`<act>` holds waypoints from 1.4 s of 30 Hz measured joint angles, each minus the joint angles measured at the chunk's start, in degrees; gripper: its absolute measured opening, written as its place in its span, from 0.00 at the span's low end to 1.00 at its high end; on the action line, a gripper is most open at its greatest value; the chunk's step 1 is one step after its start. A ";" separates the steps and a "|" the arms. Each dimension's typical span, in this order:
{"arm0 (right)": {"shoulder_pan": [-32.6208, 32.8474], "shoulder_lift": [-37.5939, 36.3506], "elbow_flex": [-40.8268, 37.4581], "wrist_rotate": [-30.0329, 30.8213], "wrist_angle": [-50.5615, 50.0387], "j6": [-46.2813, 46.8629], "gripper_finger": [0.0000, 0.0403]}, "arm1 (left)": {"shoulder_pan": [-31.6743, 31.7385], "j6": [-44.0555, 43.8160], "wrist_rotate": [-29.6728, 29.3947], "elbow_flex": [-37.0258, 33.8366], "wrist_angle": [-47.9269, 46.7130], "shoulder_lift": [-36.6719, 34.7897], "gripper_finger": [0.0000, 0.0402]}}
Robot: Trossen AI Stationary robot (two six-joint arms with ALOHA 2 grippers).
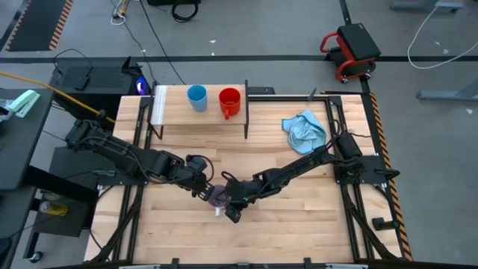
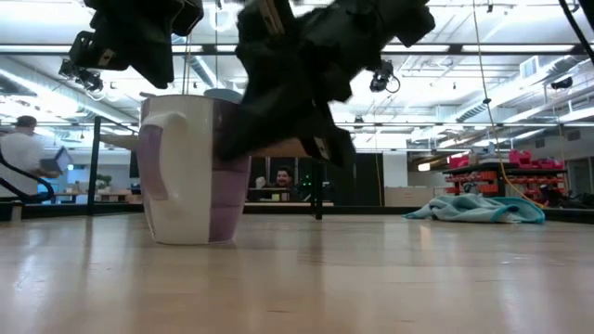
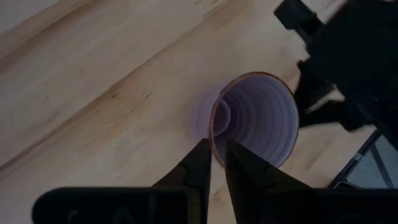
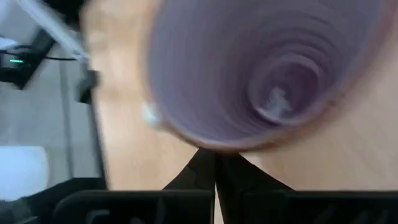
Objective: Stack small to large cups/mugs on shelf
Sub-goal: Put the purple cup on the shelf
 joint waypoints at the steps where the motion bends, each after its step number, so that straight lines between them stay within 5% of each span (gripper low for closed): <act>1: 0.01 0.00 -0.01 -0.03 -1.04 0.07 0.02 | 0.00 0.09 0.00 0.00 -0.01 0.00 0.13; 17: 2.78 -8.39 -0.04 -0.62 -12.59 -0.57 0.04 | 0.39 0.78 0.00 0.00 1.04 0.00 0.13; 25: 3.19 -13.77 -0.04 5.18 -19.74 -1.44 0.05 | 1.10 8.15 0.50 0.00 1.40 0.00 0.14; 42: 3.15 -14.80 -0.02 7.10 -21.58 -1.72 0.05 | 4.50 8.27 8.03 -0.07 0.49 6.25 0.35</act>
